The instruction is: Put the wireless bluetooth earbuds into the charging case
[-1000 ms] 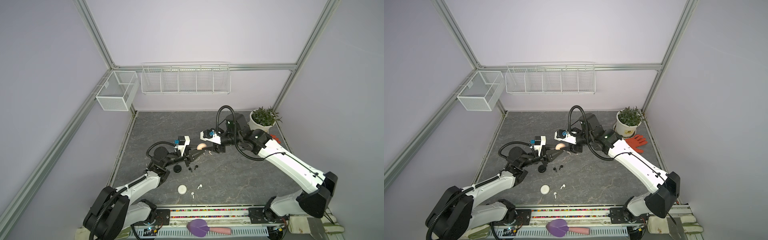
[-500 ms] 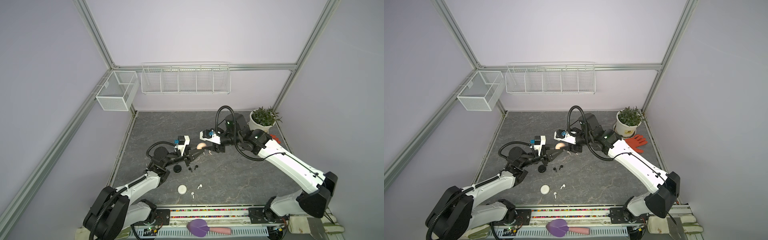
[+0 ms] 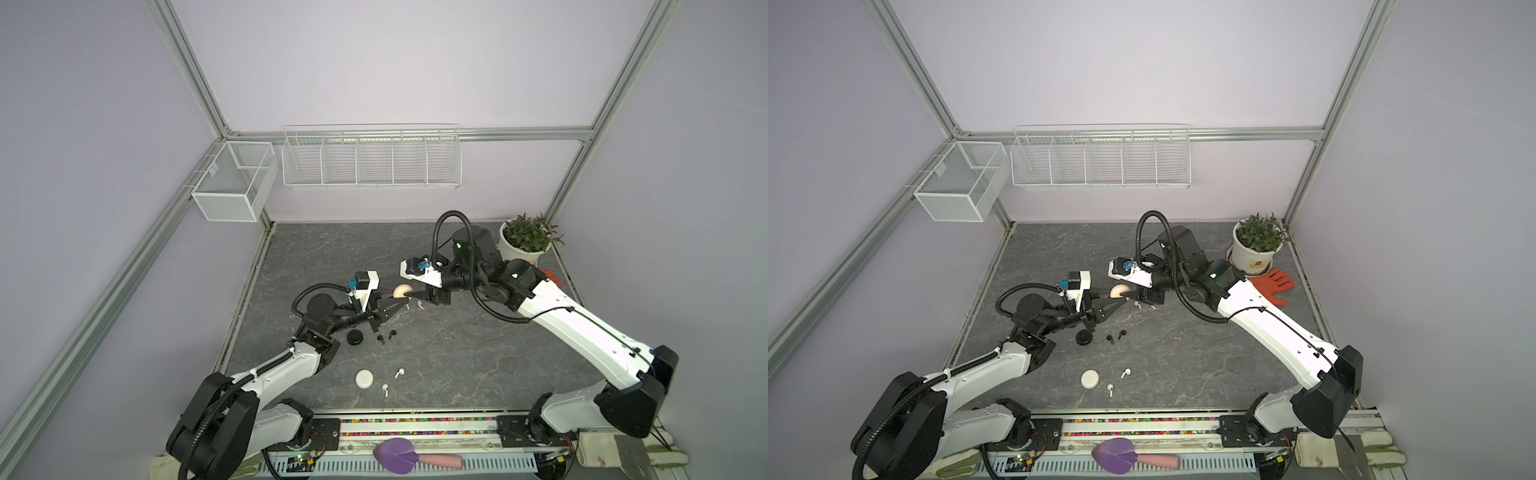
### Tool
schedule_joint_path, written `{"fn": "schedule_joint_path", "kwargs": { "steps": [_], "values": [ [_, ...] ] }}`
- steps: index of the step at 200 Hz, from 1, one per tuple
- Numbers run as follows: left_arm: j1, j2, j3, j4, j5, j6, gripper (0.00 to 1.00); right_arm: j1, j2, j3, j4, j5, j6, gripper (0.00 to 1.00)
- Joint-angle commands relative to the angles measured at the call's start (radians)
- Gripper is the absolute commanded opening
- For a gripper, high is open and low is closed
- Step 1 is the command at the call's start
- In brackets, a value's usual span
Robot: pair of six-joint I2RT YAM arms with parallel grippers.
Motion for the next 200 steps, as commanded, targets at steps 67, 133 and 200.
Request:
{"fn": "schedule_joint_path", "kwargs": {
  "steps": [67,133,200],
  "values": [
    [-0.004,0.008,-0.016,0.038,0.028,0.006,0.00,0.000,-0.026,0.006,0.078,0.046,0.015,0.64],
    [-0.004,0.017,-0.017,0.052,0.029,-0.001,0.00,0.004,-0.031,0.004,0.095,0.059,0.032,0.70],
    [-0.004,0.019,-0.025,0.054,0.030,-0.001,0.00,0.006,-0.025,0.007,0.124,0.077,0.059,0.74]
  ]
}}
